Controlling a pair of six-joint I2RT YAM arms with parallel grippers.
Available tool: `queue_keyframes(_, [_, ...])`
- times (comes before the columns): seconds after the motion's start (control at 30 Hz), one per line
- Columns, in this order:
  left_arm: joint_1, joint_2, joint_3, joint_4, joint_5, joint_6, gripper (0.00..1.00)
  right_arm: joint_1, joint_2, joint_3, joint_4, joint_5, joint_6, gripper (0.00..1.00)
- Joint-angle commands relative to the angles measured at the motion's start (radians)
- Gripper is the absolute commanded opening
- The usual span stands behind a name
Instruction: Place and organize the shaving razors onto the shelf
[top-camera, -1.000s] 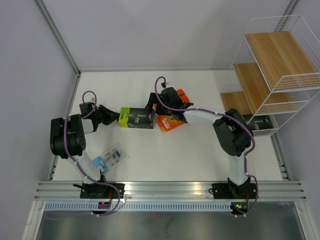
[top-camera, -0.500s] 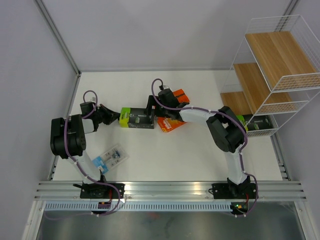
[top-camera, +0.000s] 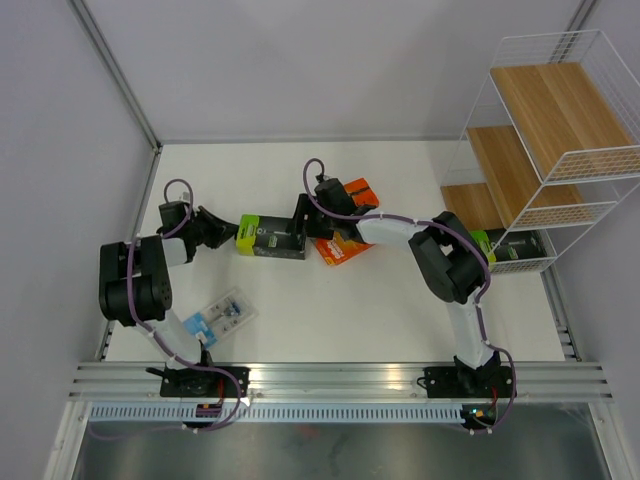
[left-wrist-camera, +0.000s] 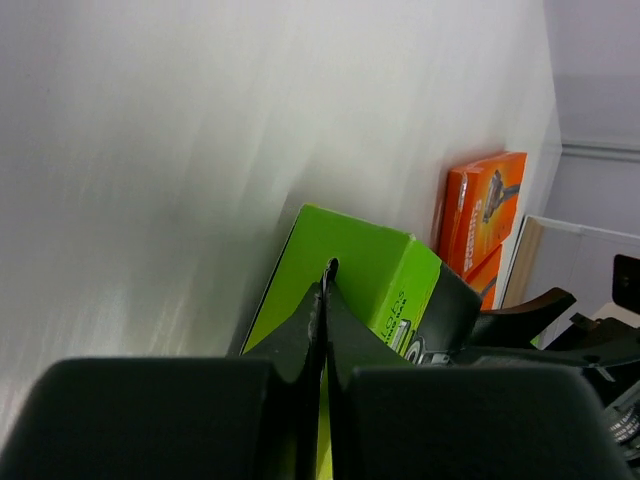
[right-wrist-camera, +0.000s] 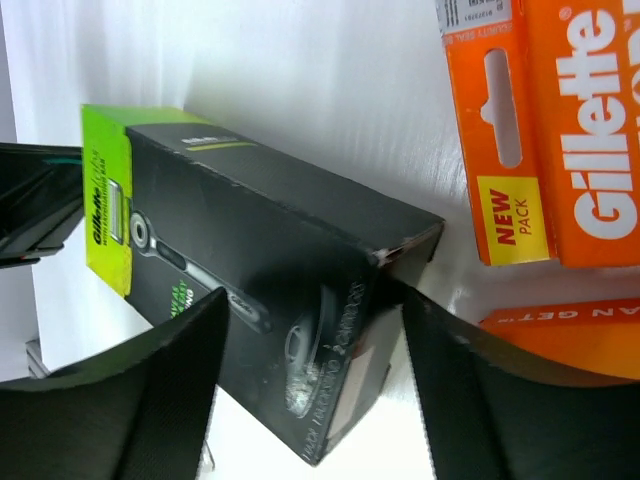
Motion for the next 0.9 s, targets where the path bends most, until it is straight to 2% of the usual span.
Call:
queue_keyframes(0.0, [-0.041,-0.079,0.008,0.015,0.046,0.015,0.02,0.020,-0.015,0.030,0.086,-0.117,0.083,0.72])
queue_keyframes(0.13, [-0.093,-0.128,0.018,0.015,0.041,-0.013,0.02,0.022,-0.086,0.015,0.097,-0.101,0.077,0.67])
queue_keyframes(0.3, [-0.158,-0.198,0.063,0.001,0.026,-0.056,0.02,0.020,-0.181,0.013,0.094,-0.078,0.063,0.66])
queue_keyframes(0.4, [-0.242,-0.227,0.087,0.018,-0.020,-0.121,0.02,0.011,-0.247,0.010,0.063,-0.024,0.039,0.66])
queue_keyframes(0.5, [-0.348,-0.222,0.124,0.048,-0.061,-0.187,0.02,-0.035,-0.302,0.001,0.033,-0.038,0.050,0.66])
queue_keyframes(0.57, [-0.438,-0.201,0.168,0.067,-0.086,-0.208,0.02,-0.057,-0.367,-0.022,0.017,-0.026,0.034,0.67])
queue_keyframes(0.73, [-0.633,-0.098,0.271,0.103,-0.161,-0.278,0.02,-0.107,-0.526,-0.054,-0.159,0.115,-0.070,0.69])
queue_keyframes(0.87, [-0.736,0.034,0.375,0.152,-0.204,-0.365,0.02,-0.167,-0.606,-0.114,-0.265,0.227,-0.117,0.69])
